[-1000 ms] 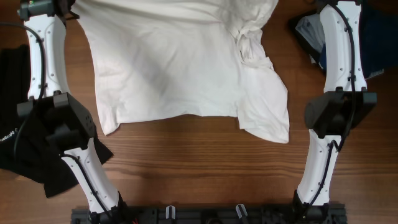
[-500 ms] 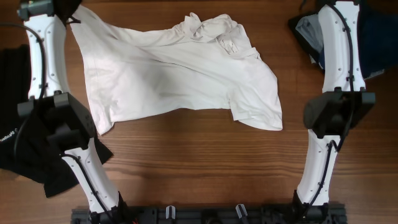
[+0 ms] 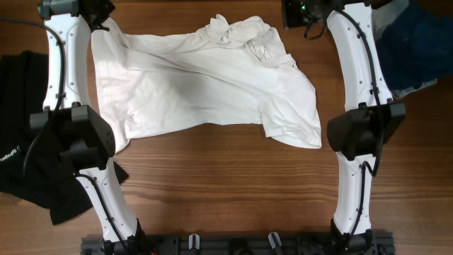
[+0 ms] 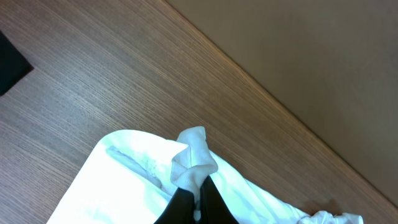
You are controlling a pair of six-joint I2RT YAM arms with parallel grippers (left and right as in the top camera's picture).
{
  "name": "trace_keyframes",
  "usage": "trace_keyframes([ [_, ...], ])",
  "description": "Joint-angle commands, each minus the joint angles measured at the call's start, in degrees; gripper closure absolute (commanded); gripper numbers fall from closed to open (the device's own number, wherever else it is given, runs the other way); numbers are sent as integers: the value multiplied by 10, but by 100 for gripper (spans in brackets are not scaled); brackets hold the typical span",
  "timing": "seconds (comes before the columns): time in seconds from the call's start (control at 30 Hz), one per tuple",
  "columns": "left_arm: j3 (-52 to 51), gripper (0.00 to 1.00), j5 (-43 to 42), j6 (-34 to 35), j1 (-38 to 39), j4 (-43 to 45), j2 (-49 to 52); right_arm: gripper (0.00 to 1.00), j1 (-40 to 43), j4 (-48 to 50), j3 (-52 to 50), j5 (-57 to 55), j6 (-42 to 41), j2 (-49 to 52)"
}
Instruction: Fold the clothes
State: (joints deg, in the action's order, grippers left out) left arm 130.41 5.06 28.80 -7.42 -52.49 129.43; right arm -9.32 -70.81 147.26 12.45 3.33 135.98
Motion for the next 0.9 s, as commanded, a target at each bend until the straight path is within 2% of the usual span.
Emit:
trace_keyframes([
  [0.0, 1, 96, -1, -1, -2, 0, -22, 96, -11, 31, 4, 29, 48, 52],
  [0.17, 1, 96, -1, -1, 2, -1, -22, 96, -52, 187, 4, -38, 62, 67],
  [0.33, 1, 96, -1, -1, 2, -1, -22, 95, -72, 205, 4, -1, 25, 101],
  [0.37, 1, 96, -1, -1, 2, -1, -22, 90, -74, 201, 4, 9, 24, 113],
  [0.4, 1, 96, -1, -1, 2, -1, -22, 80, -75, 196, 4, 11, 17, 128],
  [0.47, 1, 96, -1, -1, 2, -4, -22, 85, -76, 183, 4, 21, 10, 149],
  [0.53, 1, 96, -1, -1, 2, -7, -22, 96, -78, 174, 4, 26, 10, 166],
  [0.63, 1, 96, -1, -1, 2, -12, -22, 94, -78, 172, 4, 24, 12, 188],
  [0.73, 1, 96, -1, 0, 2, -16, -22, 69, -80, 174, 4, 26, 28, 206],
  [0.77, 1, 96, -1, 0, 2, -19, -22, 48, -83, 175, 4, 26, 31, 207],
  [0.8, 1, 96, -1, 0, 2, -23, -22, 31, -88, 175, 4, 26, 36, 207],
  [0.87, 1, 96, -1, 0, 2, -27, -22, 13, -99, 175, 7, 26, 43, 204],
])
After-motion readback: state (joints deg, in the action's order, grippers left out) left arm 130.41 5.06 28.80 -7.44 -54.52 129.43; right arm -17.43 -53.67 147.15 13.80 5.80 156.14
